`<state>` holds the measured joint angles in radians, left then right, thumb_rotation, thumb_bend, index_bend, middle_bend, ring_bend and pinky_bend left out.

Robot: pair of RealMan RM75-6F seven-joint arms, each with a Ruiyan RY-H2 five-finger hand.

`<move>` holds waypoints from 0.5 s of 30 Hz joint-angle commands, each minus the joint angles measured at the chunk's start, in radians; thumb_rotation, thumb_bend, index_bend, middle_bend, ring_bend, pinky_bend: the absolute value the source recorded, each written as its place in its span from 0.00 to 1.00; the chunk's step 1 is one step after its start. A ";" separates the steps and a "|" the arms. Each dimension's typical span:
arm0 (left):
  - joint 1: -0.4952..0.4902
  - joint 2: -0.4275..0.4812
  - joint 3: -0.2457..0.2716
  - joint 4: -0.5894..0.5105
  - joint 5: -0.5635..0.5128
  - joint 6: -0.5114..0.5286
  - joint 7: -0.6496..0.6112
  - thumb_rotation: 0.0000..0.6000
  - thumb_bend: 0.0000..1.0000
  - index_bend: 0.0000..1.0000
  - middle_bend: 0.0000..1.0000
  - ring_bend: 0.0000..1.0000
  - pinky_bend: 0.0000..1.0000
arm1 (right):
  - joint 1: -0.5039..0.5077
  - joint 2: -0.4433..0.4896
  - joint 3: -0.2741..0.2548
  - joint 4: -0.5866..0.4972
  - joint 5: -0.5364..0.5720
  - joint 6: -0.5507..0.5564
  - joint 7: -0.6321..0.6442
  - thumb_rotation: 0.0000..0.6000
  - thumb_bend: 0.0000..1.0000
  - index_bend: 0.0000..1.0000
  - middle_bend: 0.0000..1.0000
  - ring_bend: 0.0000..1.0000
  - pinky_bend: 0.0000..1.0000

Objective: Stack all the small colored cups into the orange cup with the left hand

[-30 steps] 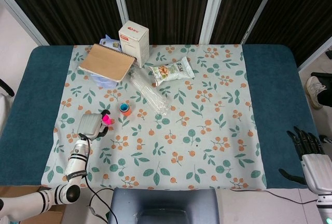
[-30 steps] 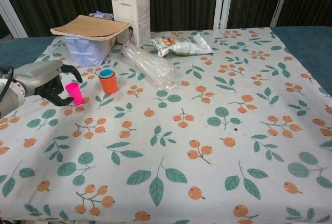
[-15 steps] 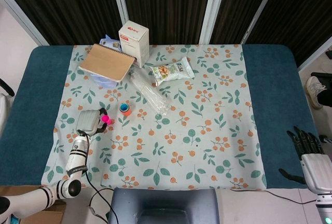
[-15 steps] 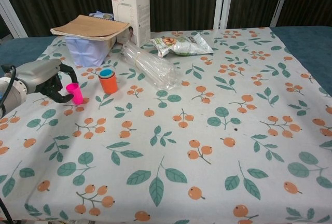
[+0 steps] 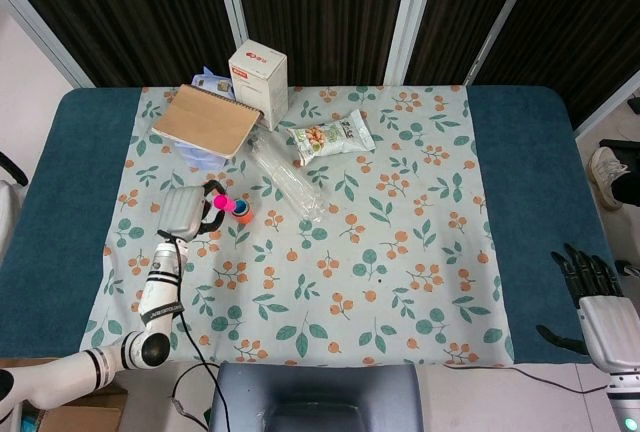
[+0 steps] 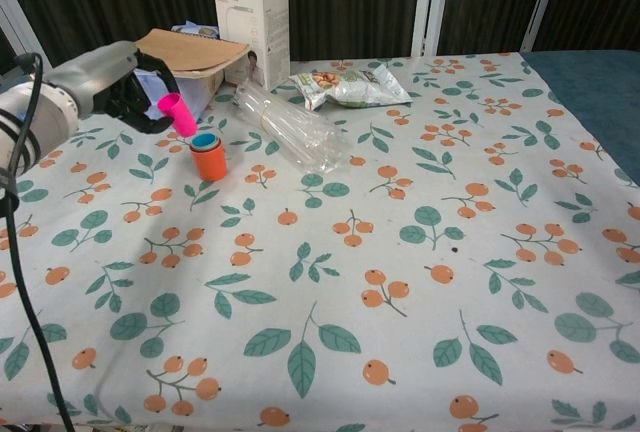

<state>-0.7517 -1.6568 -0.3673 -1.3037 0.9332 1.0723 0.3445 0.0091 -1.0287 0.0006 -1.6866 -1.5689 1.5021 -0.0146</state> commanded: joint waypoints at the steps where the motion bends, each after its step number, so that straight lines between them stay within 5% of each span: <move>1: -0.035 -0.025 -0.021 -0.001 -0.027 0.009 0.042 1.00 0.36 0.51 1.00 1.00 1.00 | -0.001 0.002 0.000 0.001 0.000 0.002 0.004 1.00 0.20 0.00 0.00 0.00 0.00; 15: -0.049 -0.066 0.003 0.093 -0.070 -0.007 0.068 1.00 0.36 0.51 1.00 1.00 1.00 | -0.006 0.015 0.001 0.005 -0.004 0.014 0.036 1.00 0.20 0.00 0.00 0.00 0.00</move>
<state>-0.8020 -1.7220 -0.3662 -1.2128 0.8643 1.0667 0.4141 0.0031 -1.0142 0.0015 -1.6813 -1.5732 1.5162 0.0212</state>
